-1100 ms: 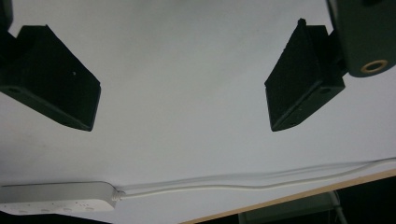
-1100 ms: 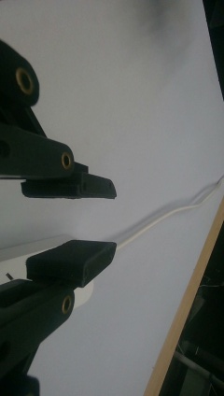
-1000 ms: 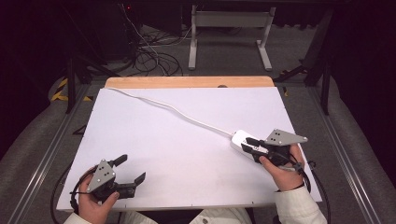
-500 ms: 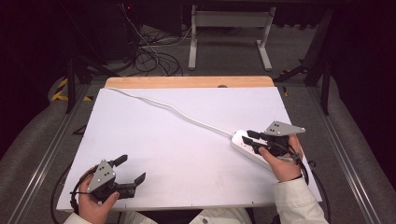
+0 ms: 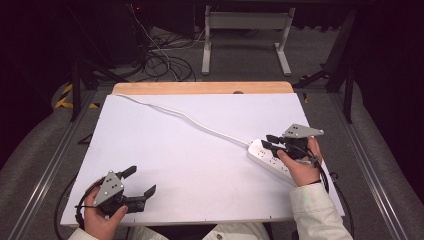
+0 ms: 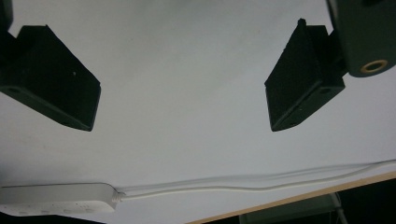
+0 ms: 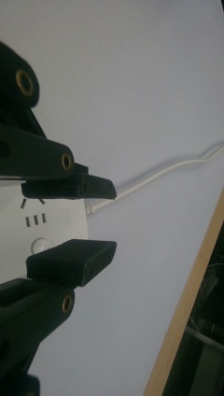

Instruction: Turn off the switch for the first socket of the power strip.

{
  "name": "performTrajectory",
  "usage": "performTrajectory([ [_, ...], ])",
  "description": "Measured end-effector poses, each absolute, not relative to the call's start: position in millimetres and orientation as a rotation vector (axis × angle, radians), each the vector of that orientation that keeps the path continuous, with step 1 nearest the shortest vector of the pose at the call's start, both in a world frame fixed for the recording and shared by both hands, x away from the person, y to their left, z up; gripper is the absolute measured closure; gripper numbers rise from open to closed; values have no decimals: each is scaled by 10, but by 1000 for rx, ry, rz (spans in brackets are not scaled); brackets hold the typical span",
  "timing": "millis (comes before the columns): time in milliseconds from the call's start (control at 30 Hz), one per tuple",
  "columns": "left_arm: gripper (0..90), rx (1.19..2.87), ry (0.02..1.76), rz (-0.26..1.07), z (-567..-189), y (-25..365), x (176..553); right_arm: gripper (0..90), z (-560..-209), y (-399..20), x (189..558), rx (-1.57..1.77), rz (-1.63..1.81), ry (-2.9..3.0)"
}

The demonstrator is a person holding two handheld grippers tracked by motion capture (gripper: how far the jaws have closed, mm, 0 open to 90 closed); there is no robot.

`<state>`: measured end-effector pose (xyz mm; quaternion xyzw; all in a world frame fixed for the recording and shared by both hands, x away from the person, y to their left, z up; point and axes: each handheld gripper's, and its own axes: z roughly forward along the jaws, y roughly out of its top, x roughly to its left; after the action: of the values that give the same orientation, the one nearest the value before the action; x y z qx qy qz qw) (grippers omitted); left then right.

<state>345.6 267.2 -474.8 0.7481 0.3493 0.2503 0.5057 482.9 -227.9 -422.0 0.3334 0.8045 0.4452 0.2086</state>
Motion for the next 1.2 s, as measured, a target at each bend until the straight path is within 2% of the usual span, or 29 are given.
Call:
performTrajectory([
  [233,108,1804,847,606,-4749,2670,3457,900,-4282,-2291,4929,997,1172,2240],
  [1200,109,1814,842,615,-4746,2683,3459,900,-4513,-2185,5132,1111,925,2340],
])
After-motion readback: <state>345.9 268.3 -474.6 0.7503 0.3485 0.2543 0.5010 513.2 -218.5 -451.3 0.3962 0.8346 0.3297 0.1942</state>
